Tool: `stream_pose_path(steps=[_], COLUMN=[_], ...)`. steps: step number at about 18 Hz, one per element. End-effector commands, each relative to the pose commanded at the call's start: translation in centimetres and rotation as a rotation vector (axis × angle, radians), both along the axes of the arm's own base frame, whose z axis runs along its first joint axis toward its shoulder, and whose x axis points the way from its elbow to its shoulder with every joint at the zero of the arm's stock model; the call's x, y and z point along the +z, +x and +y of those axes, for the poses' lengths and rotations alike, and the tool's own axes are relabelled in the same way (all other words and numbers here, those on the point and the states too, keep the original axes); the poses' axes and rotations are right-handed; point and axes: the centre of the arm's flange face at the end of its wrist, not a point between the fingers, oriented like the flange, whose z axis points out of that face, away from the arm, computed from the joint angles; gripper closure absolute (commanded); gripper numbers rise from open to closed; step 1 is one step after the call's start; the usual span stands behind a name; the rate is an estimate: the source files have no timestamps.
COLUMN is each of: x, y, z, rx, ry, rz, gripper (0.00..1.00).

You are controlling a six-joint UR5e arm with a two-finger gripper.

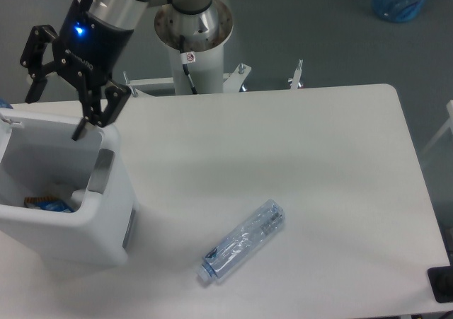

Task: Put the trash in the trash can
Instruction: 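Move the open gripper back over the clear water bottle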

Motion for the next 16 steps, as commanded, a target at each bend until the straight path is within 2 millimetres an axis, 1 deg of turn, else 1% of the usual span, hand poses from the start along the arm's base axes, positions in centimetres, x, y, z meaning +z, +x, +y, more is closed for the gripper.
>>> stream_pose_path(steps=[1, 3, 4, 5, 7, 9, 11, 14, 15, 16], x=[-1.2, -2.8, -3.9, -5.1, -7.7, -10.9, -14.2, -18.2, -19.3, -20.5], y=[-1.9, -4.2, -6.1, -7.8, -10.8, -13.0, -14.2, -14.7, -14.4, -13.7], z=[0.2, 0.3, 0.0, 0.1, 1.0, 2.0, 2.6, 3.3, 3.7, 4.4], rx=[0.022, 0.054, 0.084, 0.107, 0.141, 0.135, 0.134, 0.103, 0.082, 0.056], ry=[-0.004, -0.037, -0.073, -0.110, -0.175, -0.234, -0.298, -0.366, -0.397, -0.433], rz=[-0.002, 0.031, 0.062, 0.085, 0.126, 0.144, 0.147, 0.152, 0.174, 0.201], gripper=[0.00, 0.00, 0.00, 0.00, 0.00, 0.00, 0.00, 0.00, 0.00, 0.00])
